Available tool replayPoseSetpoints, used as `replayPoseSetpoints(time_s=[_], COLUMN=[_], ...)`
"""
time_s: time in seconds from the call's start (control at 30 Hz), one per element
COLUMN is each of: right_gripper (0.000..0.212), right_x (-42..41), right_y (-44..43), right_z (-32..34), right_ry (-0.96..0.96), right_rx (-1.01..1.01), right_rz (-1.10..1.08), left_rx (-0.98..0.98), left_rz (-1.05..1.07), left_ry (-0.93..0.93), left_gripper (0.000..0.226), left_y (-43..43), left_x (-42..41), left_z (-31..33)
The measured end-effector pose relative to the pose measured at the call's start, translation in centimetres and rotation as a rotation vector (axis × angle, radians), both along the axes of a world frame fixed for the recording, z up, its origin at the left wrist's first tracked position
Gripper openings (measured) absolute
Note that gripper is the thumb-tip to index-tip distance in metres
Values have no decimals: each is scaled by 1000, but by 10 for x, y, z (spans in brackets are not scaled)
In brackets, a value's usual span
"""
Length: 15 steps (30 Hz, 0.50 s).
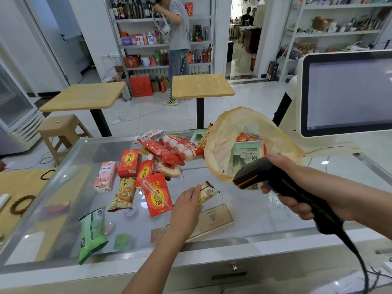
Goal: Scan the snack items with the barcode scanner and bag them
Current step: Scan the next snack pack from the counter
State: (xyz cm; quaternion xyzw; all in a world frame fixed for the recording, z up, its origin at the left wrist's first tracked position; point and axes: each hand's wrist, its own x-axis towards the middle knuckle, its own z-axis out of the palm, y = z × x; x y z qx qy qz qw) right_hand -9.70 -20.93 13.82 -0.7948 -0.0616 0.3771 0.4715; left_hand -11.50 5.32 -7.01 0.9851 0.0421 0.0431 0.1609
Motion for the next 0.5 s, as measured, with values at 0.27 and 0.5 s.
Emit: replayPoseSetpoints(time_s=[0.27,0.5], right_gripper=[70,72], right_x=[26,52], right_y=[58,87], right_z=[-107,-150], right_ry=[46,52], right_rx=[-46,-71], right_rz=[-65,-92], left_rx=[-305,-512], left_rz=[142,185], left_ry=[-93,-243], left_gripper=[53,44], left_y=[-5,-2], left_x=[4,3], left_z=[-1,5])
